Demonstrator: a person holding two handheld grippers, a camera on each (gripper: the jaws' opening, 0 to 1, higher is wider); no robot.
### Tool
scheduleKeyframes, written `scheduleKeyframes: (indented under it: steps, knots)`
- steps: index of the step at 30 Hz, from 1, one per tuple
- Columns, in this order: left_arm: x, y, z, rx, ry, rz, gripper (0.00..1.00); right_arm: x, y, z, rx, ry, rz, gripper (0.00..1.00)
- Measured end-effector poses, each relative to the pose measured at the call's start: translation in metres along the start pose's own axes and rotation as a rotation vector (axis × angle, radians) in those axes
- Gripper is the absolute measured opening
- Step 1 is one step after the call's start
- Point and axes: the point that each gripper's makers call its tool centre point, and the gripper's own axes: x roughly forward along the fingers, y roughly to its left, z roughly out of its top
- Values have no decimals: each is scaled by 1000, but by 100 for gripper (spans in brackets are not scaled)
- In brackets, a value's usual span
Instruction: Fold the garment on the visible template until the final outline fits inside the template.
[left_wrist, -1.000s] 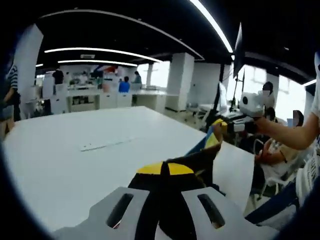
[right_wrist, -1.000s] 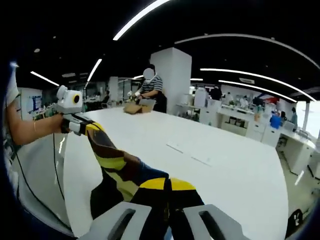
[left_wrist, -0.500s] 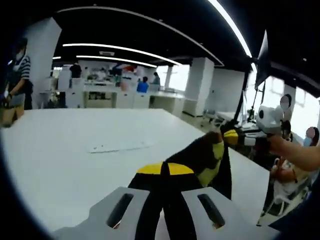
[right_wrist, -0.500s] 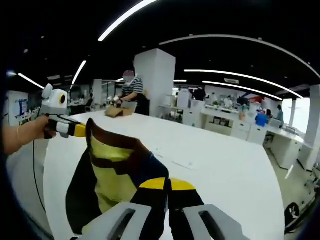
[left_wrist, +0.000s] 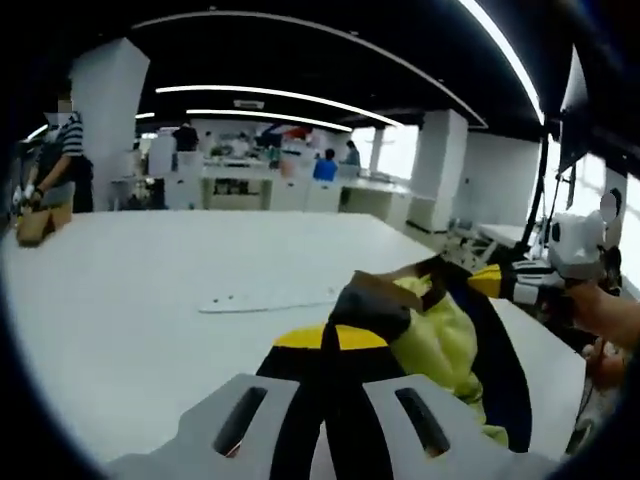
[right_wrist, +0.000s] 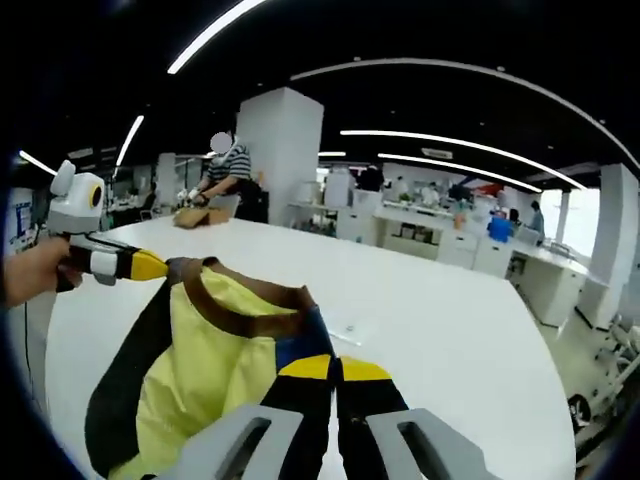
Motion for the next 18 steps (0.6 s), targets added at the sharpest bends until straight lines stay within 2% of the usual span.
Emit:
scheduleKeyframes:
  steps: [1, 4, 8, 10, 18]
  knots:
    - [5, 2, -4, -22, 12, 0, 0, 7, -3, -6, -1, 19, -7, 0]
    - [20, 10, -12, -12, 24, 6, 0, 19, -7, -16, 7, 42, -17, 0]
    - [40, 22, -31, 4, 73, 16, 0, 40, -16, -33, 49, 82, -40, 0]
    - [46, 24, -36, 9, 90, 23, 0, 50, -19, -44, 83, 109, -48, 0]
    - [75, 34, -68, 32, 173, 46, 0, 78, -23, -75, 109, 182, -58, 0]
